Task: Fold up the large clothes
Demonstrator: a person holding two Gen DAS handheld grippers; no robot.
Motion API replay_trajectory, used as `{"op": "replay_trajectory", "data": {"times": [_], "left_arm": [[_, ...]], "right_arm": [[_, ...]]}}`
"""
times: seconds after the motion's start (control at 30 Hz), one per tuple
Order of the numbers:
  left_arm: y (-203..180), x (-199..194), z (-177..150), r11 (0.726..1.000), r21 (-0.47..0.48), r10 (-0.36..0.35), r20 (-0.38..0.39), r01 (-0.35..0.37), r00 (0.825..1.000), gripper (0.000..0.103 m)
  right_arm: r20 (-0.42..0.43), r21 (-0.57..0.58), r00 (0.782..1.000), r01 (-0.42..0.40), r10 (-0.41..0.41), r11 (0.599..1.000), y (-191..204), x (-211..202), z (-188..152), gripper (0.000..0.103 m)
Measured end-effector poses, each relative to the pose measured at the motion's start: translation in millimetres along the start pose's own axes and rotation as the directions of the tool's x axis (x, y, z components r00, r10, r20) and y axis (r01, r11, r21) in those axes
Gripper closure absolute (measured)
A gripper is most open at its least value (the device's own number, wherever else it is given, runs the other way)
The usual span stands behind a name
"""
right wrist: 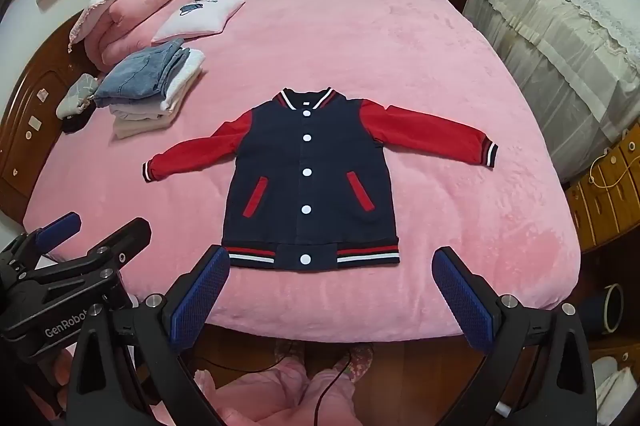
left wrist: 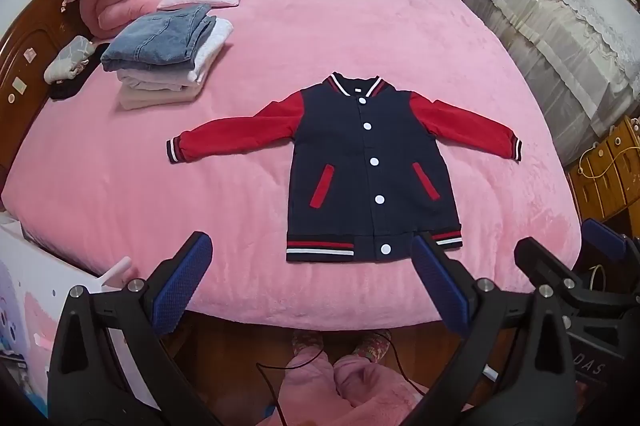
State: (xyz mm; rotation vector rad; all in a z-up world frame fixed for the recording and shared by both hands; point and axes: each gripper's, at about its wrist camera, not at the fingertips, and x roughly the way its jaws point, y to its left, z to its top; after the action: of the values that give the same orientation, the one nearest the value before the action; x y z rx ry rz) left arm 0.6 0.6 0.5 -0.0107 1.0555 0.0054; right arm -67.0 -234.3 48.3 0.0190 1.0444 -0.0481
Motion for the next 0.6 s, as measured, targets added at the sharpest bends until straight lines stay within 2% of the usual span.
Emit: {"op": "replay_trajectory", "data": {"times": [0.6], "left_arm": [[-0.5,-2.9,5.6,1.0,0.008,0.011,0.01,-0.011,1.0,0.005]], "right_arm": [[0.014,-0.004,1.0,0.012,-0.012,1.0,-3.1,-8.1,2.9,0.0]]}}
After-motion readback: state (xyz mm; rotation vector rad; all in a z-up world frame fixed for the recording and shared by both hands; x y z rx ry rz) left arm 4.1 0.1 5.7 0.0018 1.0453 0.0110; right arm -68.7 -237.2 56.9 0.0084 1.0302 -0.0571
